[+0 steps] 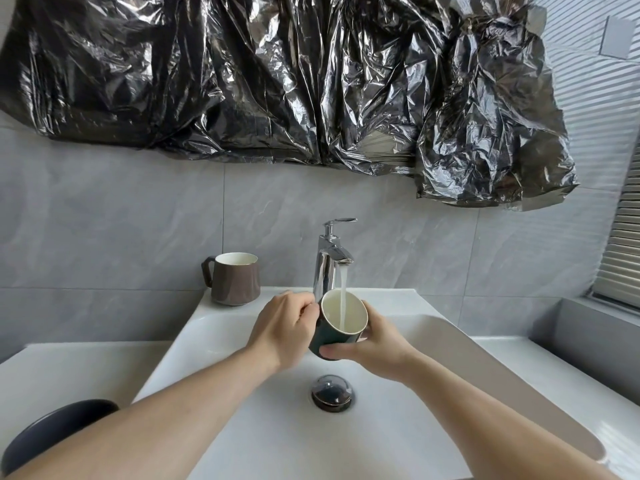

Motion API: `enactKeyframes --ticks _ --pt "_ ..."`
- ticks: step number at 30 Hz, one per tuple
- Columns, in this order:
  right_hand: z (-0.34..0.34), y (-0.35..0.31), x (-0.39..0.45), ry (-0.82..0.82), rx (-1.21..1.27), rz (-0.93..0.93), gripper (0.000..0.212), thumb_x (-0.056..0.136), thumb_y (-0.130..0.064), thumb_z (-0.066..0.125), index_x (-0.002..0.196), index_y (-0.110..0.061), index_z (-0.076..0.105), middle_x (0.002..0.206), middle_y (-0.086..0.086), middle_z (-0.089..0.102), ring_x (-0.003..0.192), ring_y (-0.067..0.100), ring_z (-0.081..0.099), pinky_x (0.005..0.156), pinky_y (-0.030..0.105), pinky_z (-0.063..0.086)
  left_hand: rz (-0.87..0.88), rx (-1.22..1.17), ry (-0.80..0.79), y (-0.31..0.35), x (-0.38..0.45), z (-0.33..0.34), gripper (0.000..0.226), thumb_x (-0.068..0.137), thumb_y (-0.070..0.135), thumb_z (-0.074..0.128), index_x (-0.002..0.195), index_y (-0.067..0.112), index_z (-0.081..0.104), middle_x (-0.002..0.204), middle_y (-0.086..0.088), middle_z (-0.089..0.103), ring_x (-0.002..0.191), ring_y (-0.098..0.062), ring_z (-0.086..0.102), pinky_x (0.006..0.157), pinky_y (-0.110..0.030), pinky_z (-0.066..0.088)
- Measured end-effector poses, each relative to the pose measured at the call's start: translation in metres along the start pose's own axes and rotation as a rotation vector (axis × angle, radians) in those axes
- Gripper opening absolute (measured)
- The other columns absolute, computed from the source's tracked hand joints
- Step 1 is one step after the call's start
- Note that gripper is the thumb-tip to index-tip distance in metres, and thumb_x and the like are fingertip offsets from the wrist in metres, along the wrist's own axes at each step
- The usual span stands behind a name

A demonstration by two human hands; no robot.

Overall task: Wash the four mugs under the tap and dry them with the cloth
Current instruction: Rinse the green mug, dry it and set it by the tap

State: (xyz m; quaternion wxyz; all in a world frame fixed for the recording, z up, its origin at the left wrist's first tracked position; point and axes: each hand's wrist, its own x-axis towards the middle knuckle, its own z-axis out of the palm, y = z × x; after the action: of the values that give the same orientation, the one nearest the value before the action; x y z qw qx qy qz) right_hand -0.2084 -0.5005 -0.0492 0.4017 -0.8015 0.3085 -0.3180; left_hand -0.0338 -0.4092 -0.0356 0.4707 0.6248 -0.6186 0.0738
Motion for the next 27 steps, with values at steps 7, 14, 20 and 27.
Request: enactKeyframes --ticks 7,14,20,27 --pt "0.004 0.006 0.005 -0.069 0.006 0.017 0.083 0.053 -0.041 0.1 0.127 -0.039 0.062 0.115 -0.012 0.077 0.11 0.009 0.072 0.099 0.039 0.058 0.055 0.052 0.062 0.002 -0.002 -0.001 0.034 0.086 0.031 0.042 0.06 0.018 0.025 0.054 0.001 0.036 0.068 -0.022 0.043 0.058 -0.039 0.029" --pt "0.002 0.001 0.001 -0.096 -0.033 0.019 0.07 0.059 -0.043 0.096 0.122 -0.041 0.064 0.108 -0.015 0.077 0.095 0.002 0.069 0.071 0.017 0.049 0.067 0.024 0.078 -0.001 -0.003 0.001 0.036 0.088 0.031 0.044 0.059 0.021 0.025 0.056 0.006 0.043 0.068 -0.015 0.044 0.06 -0.039 0.032" --pt "-0.001 -0.006 -0.004 -0.14 -0.019 0.025 0.048 0.076 -0.027 0.092 0.117 -0.034 0.067 0.101 -0.013 0.078 0.09 0.001 0.069 0.063 0.007 0.047 0.07 0.033 0.096 0.001 -0.003 0.001 0.038 0.091 0.032 0.044 0.059 0.024 0.026 0.057 0.006 0.044 0.069 -0.012 0.045 0.06 -0.038 0.034" --pt "0.003 -0.015 -0.009 -0.169 0.023 0.108 0.064 0.081 -0.039 0.086 0.134 -0.036 0.051 0.121 -0.01 0.07 0.111 0.009 0.068 0.078 0.026 0.053 0.045 0.098 0.131 0.009 -0.001 -0.004 0.038 0.087 0.036 0.042 0.057 0.022 0.025 0.051 0.003 0.036 0.065 -0.021 0.043 0.056 -0.037 0.023"
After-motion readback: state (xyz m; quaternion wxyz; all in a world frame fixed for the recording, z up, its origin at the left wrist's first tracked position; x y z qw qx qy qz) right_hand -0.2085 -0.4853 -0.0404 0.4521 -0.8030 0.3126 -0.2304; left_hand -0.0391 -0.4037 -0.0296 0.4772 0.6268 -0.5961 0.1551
